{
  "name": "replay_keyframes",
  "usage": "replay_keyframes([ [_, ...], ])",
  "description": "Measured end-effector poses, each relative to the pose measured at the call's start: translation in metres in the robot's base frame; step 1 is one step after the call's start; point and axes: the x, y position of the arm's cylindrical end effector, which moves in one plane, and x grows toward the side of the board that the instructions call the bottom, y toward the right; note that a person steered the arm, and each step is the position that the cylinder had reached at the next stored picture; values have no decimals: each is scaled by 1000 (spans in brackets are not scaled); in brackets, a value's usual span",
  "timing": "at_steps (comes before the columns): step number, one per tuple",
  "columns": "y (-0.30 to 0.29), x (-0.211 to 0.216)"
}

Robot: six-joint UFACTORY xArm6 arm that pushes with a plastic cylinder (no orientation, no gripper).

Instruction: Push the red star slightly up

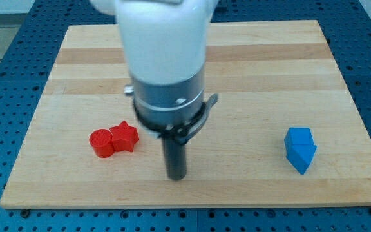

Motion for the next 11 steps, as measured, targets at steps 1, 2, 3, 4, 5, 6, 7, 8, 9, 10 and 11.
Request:
replay_keyframes([
  [1,-4,-11],
  [2,-14,-17],
  [3,-35,-6],
  [4,-62,-22],
  [5,-79,-48],
  [6,-78,-79],
  [7,-74,-113],
  [8,-72,-128],
  [9,-72,-130],
  [10,-72,-130],
  [11,-76,-124],
])
